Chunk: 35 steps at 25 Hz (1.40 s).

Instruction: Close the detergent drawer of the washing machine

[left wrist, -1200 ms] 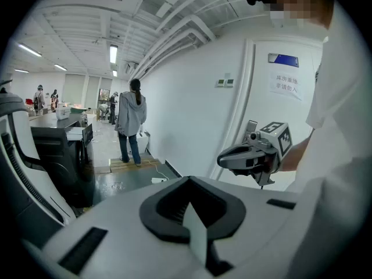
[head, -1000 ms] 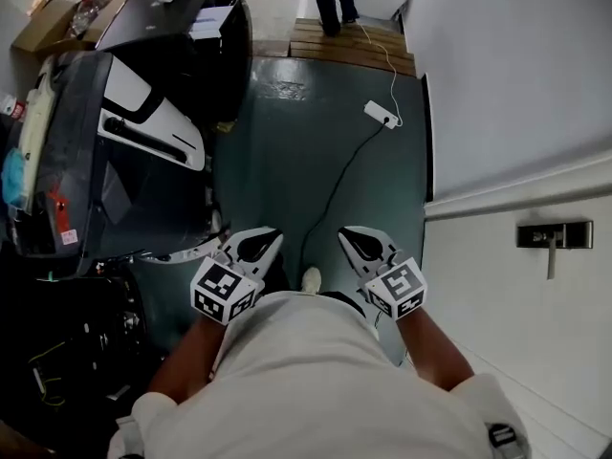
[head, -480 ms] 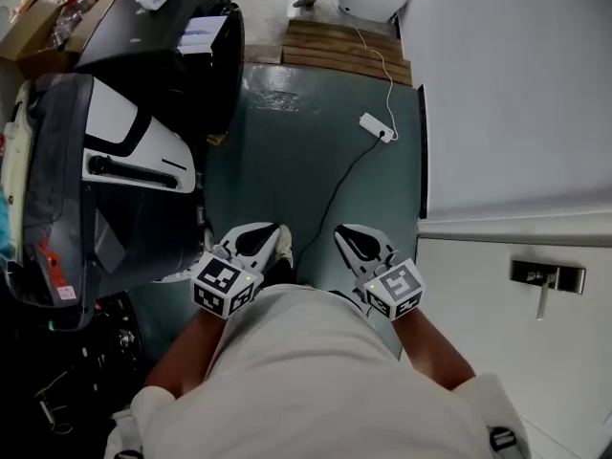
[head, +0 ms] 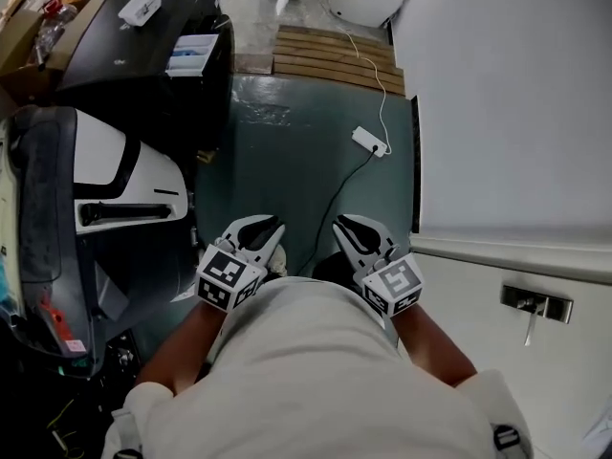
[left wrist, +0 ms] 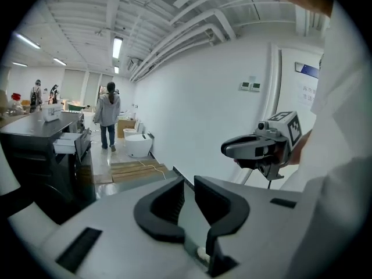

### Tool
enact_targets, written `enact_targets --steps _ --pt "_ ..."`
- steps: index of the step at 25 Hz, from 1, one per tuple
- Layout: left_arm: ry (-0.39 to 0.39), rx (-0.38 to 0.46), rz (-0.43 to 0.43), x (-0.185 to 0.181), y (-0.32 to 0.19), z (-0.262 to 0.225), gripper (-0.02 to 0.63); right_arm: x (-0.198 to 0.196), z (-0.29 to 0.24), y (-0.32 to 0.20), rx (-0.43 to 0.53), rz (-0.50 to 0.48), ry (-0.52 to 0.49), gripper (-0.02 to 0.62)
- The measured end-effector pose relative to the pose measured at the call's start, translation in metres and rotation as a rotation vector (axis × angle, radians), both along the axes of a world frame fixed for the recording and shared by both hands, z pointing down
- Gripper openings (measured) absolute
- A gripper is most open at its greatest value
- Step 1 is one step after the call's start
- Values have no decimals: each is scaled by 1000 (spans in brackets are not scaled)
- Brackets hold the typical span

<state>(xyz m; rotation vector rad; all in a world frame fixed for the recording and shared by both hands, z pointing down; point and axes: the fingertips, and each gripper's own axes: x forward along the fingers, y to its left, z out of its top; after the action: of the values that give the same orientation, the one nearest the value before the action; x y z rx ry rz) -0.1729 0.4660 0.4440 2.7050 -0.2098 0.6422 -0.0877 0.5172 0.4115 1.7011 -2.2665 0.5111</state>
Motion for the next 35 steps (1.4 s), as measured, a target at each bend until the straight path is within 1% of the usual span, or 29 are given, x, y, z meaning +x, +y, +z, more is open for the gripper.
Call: enact_targets --steps 1,6,8,14,16,18,22,24,26,29,32,35 --pt "-1 1 -7 6 -6 1 57 6 0 -6 0 -3 0 26" --pt "-19 -2 -73 43 -44 11 71 49 7 -40 -11 -28 -12 26" --pt "-32 1 -114 63 -63 15 80 73 11 -55 -13 -50 -22 26" --pt "-73 -1 -275 141 -121 17 101 166 14 -107 -8 -141 -21 26" --pt "-85 7 -333 168 -140 15 129 200 12 -124 -5 -164 -22 26" --pt "-95 16 -385 194 -156 12 140 231 8 -139 4 -181 -26 26" --pt "-90 28 -463 239 -182 6 140 286 14 -157 -15 -199 -48 26" --pt "-85 36 -490 255 -194 4 140 306 21 -168 -29 -209 -59 26" --pt "-81 35 -509 265 -206 2 140 318 25 -181 -39 -219 -73 26" --pt "-81 34 -553 271 -227 2 138 326 32 -207 -56 -248 -97 26" --pt "-91 43 -617 267 -259 10 135 325 41 -240 -71 -291 -108 26" --pt "-95 46 -704 254 -296 22 135 322 48 -279 -88 -345 -100 26"
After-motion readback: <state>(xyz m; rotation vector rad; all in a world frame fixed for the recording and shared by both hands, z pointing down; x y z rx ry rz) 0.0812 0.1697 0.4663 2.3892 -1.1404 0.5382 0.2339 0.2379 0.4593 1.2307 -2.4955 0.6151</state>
